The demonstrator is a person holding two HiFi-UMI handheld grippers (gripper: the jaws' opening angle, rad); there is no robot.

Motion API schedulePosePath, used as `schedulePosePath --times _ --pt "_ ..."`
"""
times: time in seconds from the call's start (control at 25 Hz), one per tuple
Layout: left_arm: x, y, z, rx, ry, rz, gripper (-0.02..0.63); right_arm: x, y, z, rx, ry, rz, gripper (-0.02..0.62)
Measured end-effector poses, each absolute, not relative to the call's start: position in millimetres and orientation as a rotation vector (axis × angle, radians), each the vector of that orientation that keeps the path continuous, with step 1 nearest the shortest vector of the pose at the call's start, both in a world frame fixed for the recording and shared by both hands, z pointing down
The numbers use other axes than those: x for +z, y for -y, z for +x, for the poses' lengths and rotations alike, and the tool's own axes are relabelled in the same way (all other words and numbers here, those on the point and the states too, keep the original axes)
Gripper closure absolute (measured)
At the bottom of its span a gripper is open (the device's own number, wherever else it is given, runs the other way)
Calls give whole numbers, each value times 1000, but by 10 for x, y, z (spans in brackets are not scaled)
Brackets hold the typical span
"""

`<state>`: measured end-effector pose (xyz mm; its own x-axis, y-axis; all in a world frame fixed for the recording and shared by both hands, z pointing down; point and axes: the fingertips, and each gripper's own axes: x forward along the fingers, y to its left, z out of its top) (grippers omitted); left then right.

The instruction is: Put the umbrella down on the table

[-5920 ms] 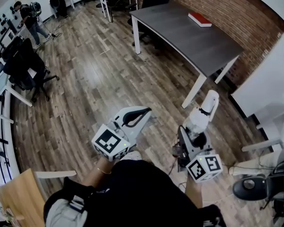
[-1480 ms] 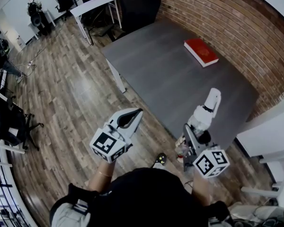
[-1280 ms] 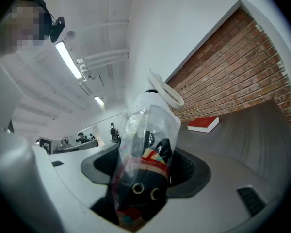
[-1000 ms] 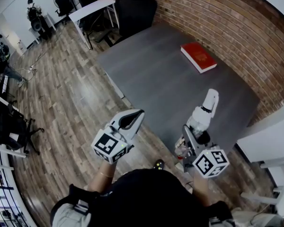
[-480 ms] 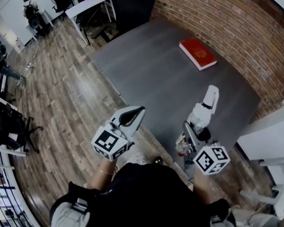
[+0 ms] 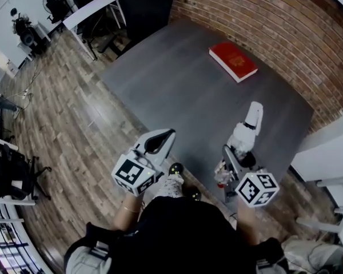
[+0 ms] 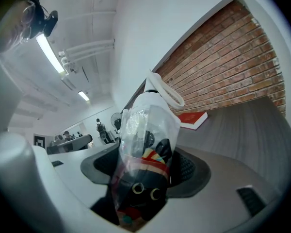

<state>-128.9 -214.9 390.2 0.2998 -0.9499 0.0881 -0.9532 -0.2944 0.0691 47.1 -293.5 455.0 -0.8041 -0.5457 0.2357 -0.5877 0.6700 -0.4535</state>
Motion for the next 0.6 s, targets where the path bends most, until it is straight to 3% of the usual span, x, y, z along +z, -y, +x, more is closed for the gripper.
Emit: schedulePosePath --times 0.6 --pt "3874 3036 -1764 14 1578 2567 604 4679 3490 118 839 2654 1198 307"
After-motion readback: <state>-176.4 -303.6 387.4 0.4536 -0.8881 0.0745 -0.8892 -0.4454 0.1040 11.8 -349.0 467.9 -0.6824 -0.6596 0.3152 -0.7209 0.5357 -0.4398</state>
